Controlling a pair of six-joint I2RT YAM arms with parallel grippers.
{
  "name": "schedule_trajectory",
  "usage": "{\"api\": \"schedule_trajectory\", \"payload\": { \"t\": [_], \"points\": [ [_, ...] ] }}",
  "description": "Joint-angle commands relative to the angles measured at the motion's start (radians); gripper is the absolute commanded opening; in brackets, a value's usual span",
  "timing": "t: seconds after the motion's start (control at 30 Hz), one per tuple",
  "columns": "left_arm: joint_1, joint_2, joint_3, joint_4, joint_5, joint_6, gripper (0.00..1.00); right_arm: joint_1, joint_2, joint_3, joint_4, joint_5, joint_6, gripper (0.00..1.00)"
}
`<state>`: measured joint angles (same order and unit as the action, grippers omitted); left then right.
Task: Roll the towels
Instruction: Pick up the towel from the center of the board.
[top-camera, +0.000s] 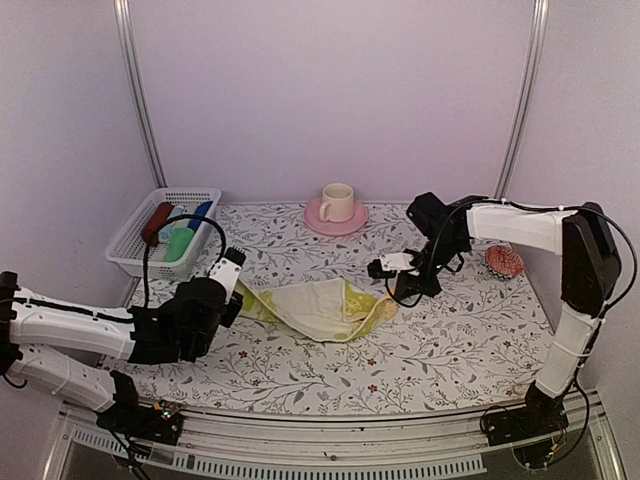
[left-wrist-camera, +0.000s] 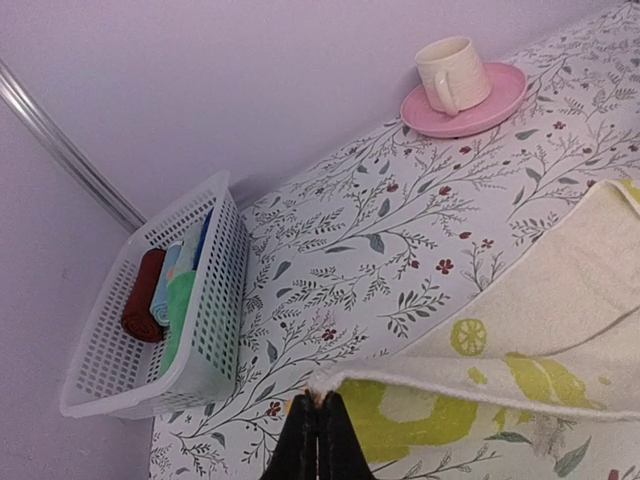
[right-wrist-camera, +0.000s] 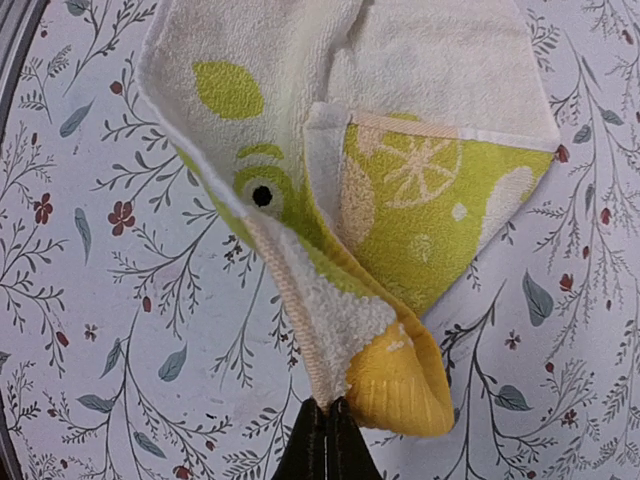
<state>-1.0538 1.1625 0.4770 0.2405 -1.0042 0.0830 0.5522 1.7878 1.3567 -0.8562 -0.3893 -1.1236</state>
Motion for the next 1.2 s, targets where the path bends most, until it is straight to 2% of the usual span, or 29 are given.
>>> {"api": "schedule_trajectory", "payload": {
  "t": [0.0,0.07,0.17,0.33,0.57,0.7,0.8,1.0,1.17],
  "points": [
    [-0.013,0.064,0.033,-0.009,-0.037,-0.008,0.00,0.030,0.120,0.071,0.001,0.005,0.086,0.03],
    [-0.013,0.073,0.033,-0.006,-0.035,-0.010,0.00,0.032,0.146,0.096,0.017,-0.005,0.111,0.07],
    [-0.011,0.068,0.025,0.004,-0.023,-0.011,0.00,0.040,0.151,0.095,0.043,-0.009,0.124,0.30],
    [-0.007,0.053,0.015,0.010,-0.008,-0.018,0.00,0.042,0.097,0.014,0.139,0.032,0.115,0.47],
    [-0.004,0.055,0.014,0.015,0.009,-0.021,0.00,0.045,-0.092,-0.255,0.450,0.146,0.015,0.55],
    [-0.005,0.066,0.015,0.022,0.019,-0.013,0.00,0.045,-0.138,-0.287,0.548,0.142,-0.023,0.57],
    [-0.005,0.068,0.016,0.025,0.022,-0.011,0.00,0.045,-0.098,-0.206,0.486,0.115,-0.016,0.61],
    [-0.005,0.066,0.014,0.028,0.022,-0.006,0.00,0.045,0.126,0.161,0.131,-0.012,0.056,0.60],
    [-0.005,0.061,0.009,0.031,0.027,-0.006,0.00,0.049,0.210,0.236,0.050,-0.061,0.053,0.59]
  ]
}}
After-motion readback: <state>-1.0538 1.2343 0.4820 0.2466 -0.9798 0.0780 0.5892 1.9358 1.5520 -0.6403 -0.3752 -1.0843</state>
